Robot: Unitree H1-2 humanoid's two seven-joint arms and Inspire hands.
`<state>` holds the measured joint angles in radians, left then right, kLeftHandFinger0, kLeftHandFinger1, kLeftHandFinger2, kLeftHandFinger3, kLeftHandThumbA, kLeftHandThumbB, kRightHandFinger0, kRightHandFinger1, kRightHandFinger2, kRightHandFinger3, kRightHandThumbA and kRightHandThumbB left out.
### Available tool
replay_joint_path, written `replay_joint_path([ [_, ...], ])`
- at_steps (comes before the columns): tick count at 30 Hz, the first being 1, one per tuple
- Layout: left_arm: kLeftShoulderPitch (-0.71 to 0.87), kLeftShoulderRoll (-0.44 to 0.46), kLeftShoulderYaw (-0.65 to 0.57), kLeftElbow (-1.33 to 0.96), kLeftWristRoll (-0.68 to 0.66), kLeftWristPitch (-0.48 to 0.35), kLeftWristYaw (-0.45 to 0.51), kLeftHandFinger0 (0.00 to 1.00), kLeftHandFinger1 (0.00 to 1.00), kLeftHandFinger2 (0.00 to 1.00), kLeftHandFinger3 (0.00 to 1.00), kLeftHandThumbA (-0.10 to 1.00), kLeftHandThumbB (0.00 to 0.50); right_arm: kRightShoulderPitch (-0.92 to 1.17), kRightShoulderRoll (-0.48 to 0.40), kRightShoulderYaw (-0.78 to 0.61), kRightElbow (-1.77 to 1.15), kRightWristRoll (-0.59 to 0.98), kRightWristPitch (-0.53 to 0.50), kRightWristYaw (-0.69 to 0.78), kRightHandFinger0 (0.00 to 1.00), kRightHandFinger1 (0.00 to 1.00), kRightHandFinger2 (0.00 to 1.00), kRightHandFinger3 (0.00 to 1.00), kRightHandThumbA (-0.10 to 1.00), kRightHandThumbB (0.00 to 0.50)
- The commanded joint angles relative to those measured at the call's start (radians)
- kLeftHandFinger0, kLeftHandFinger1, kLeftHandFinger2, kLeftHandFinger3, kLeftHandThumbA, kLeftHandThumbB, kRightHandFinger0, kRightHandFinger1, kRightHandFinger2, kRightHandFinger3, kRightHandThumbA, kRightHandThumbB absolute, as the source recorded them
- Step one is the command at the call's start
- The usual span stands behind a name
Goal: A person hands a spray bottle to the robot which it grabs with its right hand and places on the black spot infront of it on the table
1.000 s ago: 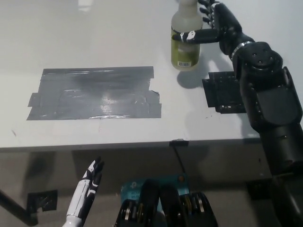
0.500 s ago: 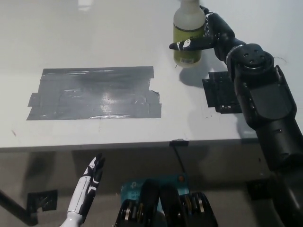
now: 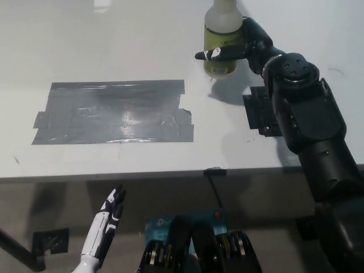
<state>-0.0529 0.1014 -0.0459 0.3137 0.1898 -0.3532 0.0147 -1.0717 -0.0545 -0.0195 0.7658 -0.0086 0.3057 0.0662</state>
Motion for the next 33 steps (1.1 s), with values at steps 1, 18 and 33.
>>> replay_joint_path([
  [1,-0.012,0.012,-0.002,-0.019,0.012,-0.009,0.009,1.00,1.00,1.00,1.00,1.00,0.500,-0.083,0.051,-0.049,-0.012,-0.034,-0.168,-0.239,0.39,0.36,0.47,0.63,0.68,0.298],
  [18,-0.018,0.014,0.002,-0.021,0.001,-0.005,0.003,1.00,1.00,1.00,1.00,1.00,0.500,-0.052,0.089,-0.089,-0.013,-0.060,-0.349,-0.399,0.00,0.04,0.27,0.00,0.43,0.217],
  [33,-0.009,0.021,-0.002,-0.016,0.002,-0.028,0.001,1.00,1.00,1.00,1.00,1.00,0.500,0.142,0.005,-0.152,-0.153,-0.045,-0.530,-0.436,0.00,0.01,0.27,0.33,0.67,0.251],
])
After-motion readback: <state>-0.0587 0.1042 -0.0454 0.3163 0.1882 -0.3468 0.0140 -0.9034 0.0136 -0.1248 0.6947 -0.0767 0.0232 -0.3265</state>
